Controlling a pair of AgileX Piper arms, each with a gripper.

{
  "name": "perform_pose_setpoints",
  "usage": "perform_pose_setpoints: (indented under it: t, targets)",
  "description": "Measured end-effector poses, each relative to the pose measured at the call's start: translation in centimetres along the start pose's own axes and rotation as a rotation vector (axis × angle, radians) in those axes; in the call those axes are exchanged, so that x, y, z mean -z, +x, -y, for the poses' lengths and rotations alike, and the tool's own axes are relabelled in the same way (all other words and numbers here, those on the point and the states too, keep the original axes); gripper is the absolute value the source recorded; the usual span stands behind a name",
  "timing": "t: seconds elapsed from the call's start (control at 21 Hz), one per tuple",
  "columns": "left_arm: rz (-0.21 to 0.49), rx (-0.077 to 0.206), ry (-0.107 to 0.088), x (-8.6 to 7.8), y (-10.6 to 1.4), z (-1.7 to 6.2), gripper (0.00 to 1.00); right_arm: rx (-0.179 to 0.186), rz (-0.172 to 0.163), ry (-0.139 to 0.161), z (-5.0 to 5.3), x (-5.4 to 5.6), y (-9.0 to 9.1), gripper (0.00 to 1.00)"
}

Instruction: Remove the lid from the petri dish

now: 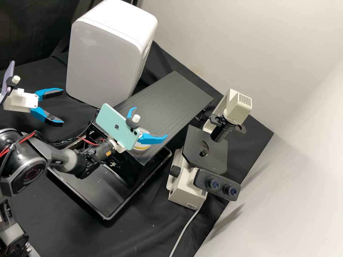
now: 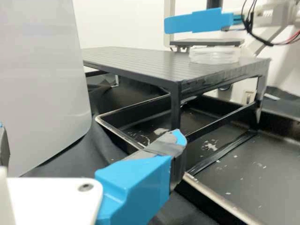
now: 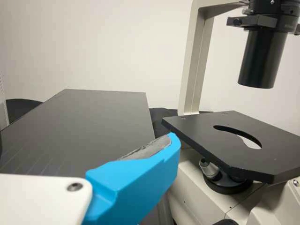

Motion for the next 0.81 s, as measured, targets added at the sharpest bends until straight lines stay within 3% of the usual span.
perform_pose_setpoints:
  t: [0.14,0.52,0.71,0.81]
  targets:
    - [0.020,0.007,-0.016,-0.1,0.0,0.04,1.00,0.000,0.000,0.000,0.0,0.0,0.0,1.00]
    - [0.030,0.011,-0.009,-0.1,0.0,0.05,1.00,-0.002,0.002,0.000,0.0,-0.1,-0.1,1.00]
    - [0.028,0.010,-0.009,0.0,0.0,0.04,1.00,0.013,0.033,-0.002,0.4,-1.0,-1.4,1.00]
    - [0.028,0.010,-0.009,0.0,0.0,0.04,1.00,0.009,0.030,-0.002,0.6,-1.2,-2.2,1.00]
